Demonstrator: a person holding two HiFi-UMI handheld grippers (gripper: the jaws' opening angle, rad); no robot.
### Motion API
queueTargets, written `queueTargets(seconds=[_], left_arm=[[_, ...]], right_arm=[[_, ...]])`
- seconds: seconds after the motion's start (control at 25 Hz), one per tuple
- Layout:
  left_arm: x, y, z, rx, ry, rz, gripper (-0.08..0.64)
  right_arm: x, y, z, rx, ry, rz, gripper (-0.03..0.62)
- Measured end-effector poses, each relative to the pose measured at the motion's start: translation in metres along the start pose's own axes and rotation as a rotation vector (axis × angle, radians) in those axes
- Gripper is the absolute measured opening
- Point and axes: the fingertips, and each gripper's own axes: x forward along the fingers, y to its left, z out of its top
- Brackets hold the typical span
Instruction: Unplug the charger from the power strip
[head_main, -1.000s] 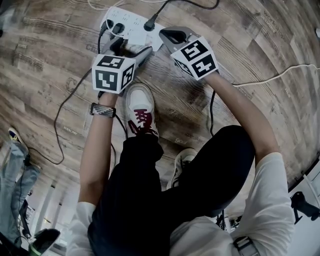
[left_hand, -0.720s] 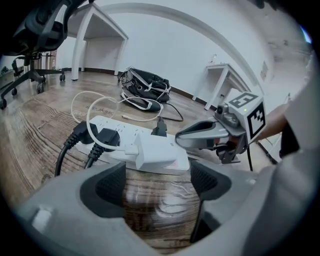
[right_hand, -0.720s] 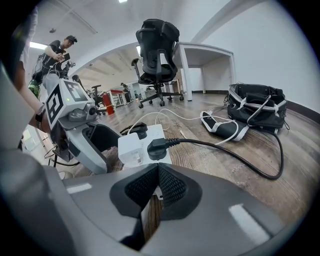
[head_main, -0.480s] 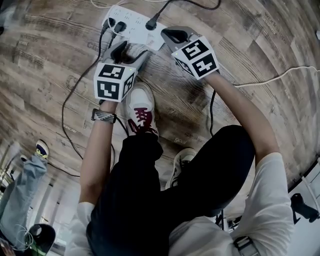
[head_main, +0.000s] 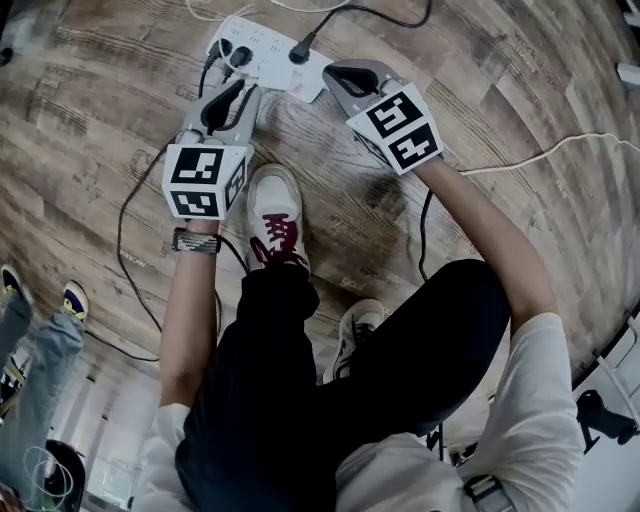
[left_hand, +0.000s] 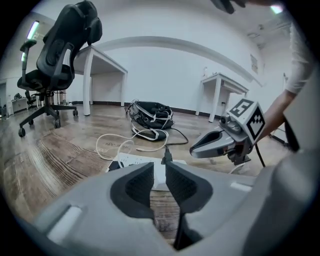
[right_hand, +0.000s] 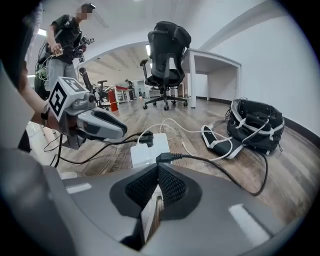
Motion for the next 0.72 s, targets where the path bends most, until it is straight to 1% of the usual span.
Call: queueTargets(seconds=[0.12, 0.24, 0.36, 0.48, 0.6, 0.72], left_arm=[[-0.006, 0.002, 0.018, 0.025, -0.031, 0.012, 0.053], [-0.020, 0.006, 0.047, 0.064, -0.068, 0.032, 0.009], [-0.033, 0.009, 0.084, 0.085, -0.107, 0.043, 0.006], [-0.047, 0.006, 0.122, 0.085, -0.126, 0.045, 0.006], [-0.067, 0.000, 0.169, 0.086, -0.142, 0.048, 0.006], [-0.094, -0.005, 0.222, 0.080, -0.152, 0.058, 0.006]], right_arm=[[-0.020, 0.000, 0.023, -0.029, -0.039, -0.030, 0.003], [-0.042, -0.006, 0.053, -0.039, -0.090, -0.070, 0.003], [-0.070, -0.020, 0.083, -0.050, -0.135, -0.131, 0.003], [-0.101, -0.034, 0.113, -0.049, -0.170, -0.196, 0.003], [-0.135, -0.043, 0.155, -0.083, -0.197, -0.235, 0.002], [-0.177, -0.043, 0.214, -0.107, -0.236, -0.255, 0.002]])
